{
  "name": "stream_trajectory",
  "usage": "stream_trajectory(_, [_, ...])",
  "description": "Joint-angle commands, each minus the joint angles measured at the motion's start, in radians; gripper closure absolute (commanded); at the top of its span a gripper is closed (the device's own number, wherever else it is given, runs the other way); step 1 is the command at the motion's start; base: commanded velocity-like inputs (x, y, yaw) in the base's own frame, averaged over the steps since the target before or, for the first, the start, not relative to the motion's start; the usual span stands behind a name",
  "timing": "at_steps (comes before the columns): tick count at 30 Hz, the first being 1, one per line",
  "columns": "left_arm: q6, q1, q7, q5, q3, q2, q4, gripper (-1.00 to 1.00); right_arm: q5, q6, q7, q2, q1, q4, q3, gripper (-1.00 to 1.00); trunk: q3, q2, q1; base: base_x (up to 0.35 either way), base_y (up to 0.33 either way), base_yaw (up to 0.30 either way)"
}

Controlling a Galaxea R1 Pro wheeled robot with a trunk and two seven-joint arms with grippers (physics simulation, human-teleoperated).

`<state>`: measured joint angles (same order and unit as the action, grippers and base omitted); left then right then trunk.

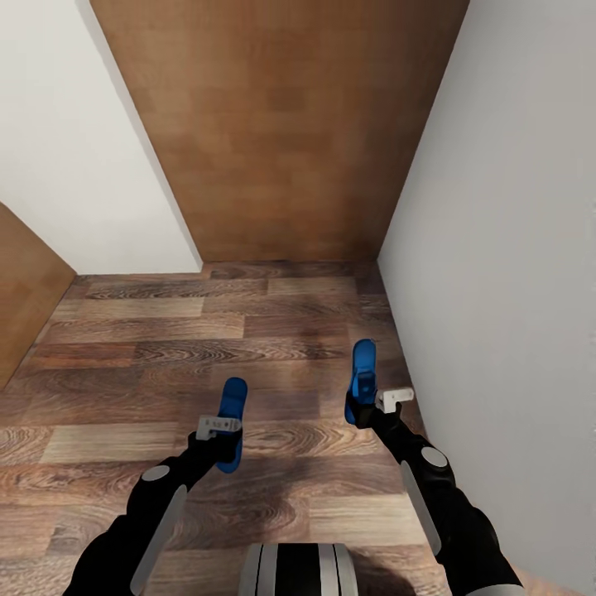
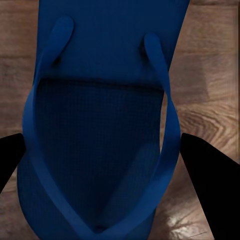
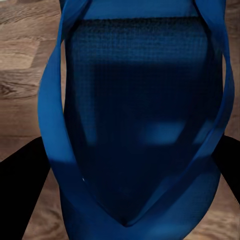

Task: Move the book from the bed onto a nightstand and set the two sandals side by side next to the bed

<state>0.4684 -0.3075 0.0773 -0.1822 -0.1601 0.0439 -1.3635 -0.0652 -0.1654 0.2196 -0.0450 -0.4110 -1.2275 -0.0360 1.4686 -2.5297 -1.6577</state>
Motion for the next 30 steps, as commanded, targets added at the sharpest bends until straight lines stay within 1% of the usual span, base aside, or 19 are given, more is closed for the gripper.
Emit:
stream_trajectory(1, [0.005,0.000,-0.001,-0.006,-0.001,0.001,0.000,1.00,-0.007,-0.006,0.003,0.000,0.000,-0.001,0.001,1.00,-0.003,0.000,0.001,0.000,0.000,0.000])
stream_trajectory(14, [0.003,0.000,0.000,-0.006,-0.002,0.000,0.012,1.00,-0.007,-0.006,0.004,0.000,0.000,-0.001,0.001,1.00,-0.054,0.003,0.006,0.000,0.000,0.000])
stream_trajectory(16, [0.002,0.001,0.001,-0.006,-0.003,-0.005,0.024,1.00,-0.007,-0.006,0.004,0.000,0.000,-0.001,0.001,1.00,-0.061,0.004,0.007,0.000,0.000,0.000])
stream_trajectory(20, [0.001,0.001,0.001,-0.005,-0.004,-0.029,0.038,1.00,-0.007,-0.006,0.004,0.000,0.000,-0.001,0.001,1.00,-0.077,0.004,0.009,0.000,0.000,0.000])
stream_trajectory(30, [0.000,0.001,0.001,-0.005,-0.008,-0.034,0.046,1.00,-0.007,-0.006,0.004,0.000,0.000,-0.001,0.001,1.00,-0.115,0.007,0.014,0.000,0.000,0.000])
